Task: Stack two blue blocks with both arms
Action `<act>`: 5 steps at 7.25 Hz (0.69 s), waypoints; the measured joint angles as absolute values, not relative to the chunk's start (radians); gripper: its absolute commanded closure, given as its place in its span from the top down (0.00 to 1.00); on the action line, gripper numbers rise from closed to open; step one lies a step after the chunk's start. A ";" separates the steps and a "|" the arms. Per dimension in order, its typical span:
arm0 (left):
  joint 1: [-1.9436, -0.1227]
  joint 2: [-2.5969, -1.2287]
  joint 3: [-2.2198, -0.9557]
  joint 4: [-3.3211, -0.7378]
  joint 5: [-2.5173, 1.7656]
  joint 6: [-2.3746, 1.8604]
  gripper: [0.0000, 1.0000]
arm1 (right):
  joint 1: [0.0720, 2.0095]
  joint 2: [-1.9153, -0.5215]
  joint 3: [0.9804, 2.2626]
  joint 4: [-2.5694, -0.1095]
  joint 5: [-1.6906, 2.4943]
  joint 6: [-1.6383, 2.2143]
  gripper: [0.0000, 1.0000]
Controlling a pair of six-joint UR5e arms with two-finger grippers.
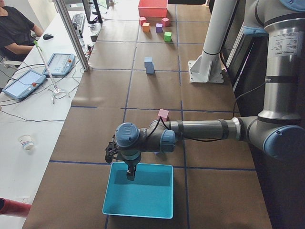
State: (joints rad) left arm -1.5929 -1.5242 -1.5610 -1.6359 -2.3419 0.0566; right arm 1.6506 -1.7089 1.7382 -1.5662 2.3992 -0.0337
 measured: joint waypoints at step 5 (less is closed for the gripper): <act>-1.592 -1.524 -1.565 -1.634 -2.341 0.060 1.00 | 1.651 -1.709 1.731 -1.567 2.396 -0.035 1.00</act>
